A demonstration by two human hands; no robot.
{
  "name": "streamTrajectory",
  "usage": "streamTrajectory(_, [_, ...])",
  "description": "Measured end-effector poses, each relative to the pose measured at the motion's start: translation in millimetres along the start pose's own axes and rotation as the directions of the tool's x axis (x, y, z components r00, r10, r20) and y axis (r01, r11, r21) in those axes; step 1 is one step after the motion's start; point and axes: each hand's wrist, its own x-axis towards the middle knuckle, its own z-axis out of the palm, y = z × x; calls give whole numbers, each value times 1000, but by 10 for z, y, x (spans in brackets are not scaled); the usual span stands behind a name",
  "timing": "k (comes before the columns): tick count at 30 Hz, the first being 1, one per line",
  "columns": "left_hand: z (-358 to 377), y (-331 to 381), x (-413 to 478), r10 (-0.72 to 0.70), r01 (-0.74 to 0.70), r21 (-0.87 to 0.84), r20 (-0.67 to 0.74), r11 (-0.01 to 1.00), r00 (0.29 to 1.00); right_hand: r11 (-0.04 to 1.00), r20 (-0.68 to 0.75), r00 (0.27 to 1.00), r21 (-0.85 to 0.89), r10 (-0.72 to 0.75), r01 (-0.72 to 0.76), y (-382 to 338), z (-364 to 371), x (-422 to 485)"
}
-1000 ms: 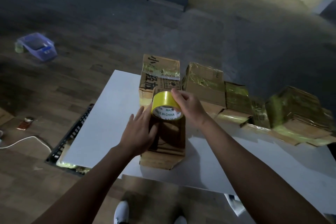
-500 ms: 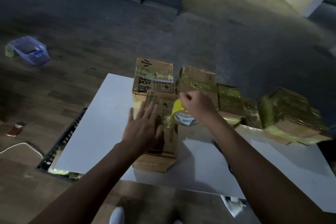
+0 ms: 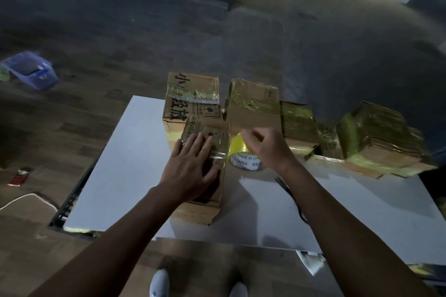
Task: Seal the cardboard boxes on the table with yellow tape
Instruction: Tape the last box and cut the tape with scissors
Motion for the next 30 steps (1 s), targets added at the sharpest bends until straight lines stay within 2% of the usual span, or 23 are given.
streamTrajectory(3, [-11, -10, 14, 19, -20, 43, 38, 999, 999, 999, 5, 999, -9, 52, -52, 145, 69, -25])
streamTrajectory(7, [-57, 9, -11, 21, -25, 65, 69, 998, 997, 997, 25, 998, -58, 53, -51, 185, 130, -18])
streamTrajectory(11, [-132, 145, 8, -123, 101, 131, 172, 986, 977, 991, 37, 999, -130, 37, -32, 211, 174, 29])
streamTrajectory(15, [-150, 448, 40, -290, 237, 197, 311, 951, 905, 989, 32, 999, -145, -7, 11, 251, 179, 26])
streamTrajectory(19, [-134, 463, 34, -293, 264, 140, 265, 954, 919, 998, 12, 1000, -61, -10, 10, 363, 182, -32])
streamTrajectory(24, [-144, 443, 0, -232, 206, 135, 216, 969, 948, 991, 28, 999, -137, 18, -14, 577, 281, -179])
streamTrajectory(28, [-109, 402, -61, -172, 165, 85, 86, 983, 981, 993, 14, 999, -105, 49, -48, 581, 403, -229])
streamTrajectory(30, [-82, 378, -124, -185, 185, -10, 4, 983, 983, 996, 29, 999, -77, 39, -36, 564, 369, -218])
